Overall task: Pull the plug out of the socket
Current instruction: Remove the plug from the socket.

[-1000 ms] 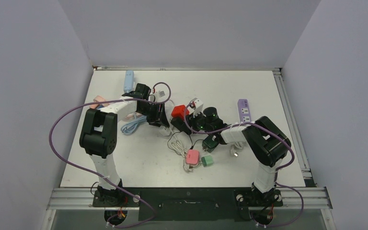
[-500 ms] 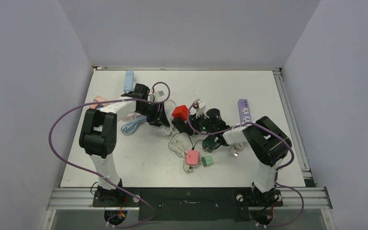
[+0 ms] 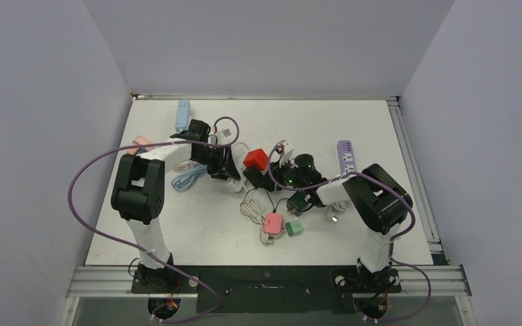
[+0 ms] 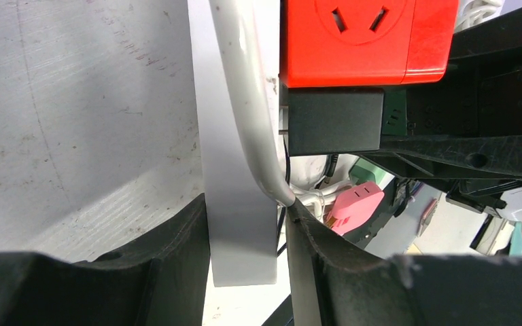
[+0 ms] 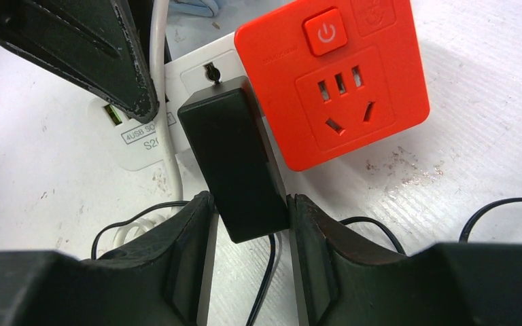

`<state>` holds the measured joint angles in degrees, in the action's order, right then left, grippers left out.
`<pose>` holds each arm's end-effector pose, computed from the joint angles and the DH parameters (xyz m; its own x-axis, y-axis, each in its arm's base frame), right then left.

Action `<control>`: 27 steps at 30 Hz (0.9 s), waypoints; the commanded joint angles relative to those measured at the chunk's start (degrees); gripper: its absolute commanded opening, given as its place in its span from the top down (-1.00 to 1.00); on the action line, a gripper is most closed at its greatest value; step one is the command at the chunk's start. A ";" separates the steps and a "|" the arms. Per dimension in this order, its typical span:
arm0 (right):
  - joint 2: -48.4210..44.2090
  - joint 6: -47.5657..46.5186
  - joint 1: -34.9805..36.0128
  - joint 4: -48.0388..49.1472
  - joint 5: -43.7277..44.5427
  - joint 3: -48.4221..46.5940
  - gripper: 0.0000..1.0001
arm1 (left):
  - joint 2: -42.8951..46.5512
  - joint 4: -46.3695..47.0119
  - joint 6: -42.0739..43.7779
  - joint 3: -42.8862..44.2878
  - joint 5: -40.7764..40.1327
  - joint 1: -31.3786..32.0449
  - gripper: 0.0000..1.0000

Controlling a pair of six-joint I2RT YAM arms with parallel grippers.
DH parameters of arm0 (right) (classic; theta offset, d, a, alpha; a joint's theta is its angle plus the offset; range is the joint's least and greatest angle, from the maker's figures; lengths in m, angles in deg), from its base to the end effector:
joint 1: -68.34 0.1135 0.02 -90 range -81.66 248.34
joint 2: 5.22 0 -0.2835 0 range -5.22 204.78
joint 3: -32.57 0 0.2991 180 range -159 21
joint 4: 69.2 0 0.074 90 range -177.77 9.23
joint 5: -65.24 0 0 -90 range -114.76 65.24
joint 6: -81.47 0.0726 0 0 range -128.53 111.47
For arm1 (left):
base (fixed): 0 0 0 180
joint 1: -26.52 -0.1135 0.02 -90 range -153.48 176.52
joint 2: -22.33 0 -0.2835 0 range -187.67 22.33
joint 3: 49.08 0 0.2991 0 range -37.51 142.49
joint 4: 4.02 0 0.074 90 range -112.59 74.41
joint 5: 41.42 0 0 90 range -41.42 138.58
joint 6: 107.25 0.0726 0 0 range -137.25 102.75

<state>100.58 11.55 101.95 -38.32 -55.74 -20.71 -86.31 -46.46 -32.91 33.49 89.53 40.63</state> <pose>0.3173 0.2558 0.0987 -0.5882 -0.0375 -0.8078 -0.7145 0.4920 0.4974 0.4020 -0.1501 0.1308 -0.9815 0.0365 -0.1881 0.1579 0.7102 -0.6861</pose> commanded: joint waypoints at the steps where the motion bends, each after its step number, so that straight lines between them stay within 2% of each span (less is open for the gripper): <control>1: -2.44 2.23 0.50 8.19 -3.84 0.12 0.89 | 2.10 -2.50 2.86 2.26 -7.17 1.12 1.00; 6: -3.20 3.26 0.24 9.73 -4.24 0.87 0.89 | 1.89 -4.14 4.11 2.82 -11.80 2.68 1.00; 11: -3.59 3.44 0.07 9.95 -4.40 1.24 0.89 | 1.65 -4.15 3.98 2.94 -11.52 3.12 1.00; 27: -0.15 3.04 0.08 9.48 -3.41 0.37 0.89 | 3.59 3.37 -2.46 -0.23 1.92 -0.72 1.00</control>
<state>100.54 12.95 101.75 -35.76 -56.18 -19.23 -85.52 -47.71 -32.82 33.78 87.76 41.24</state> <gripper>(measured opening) 0.389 0.360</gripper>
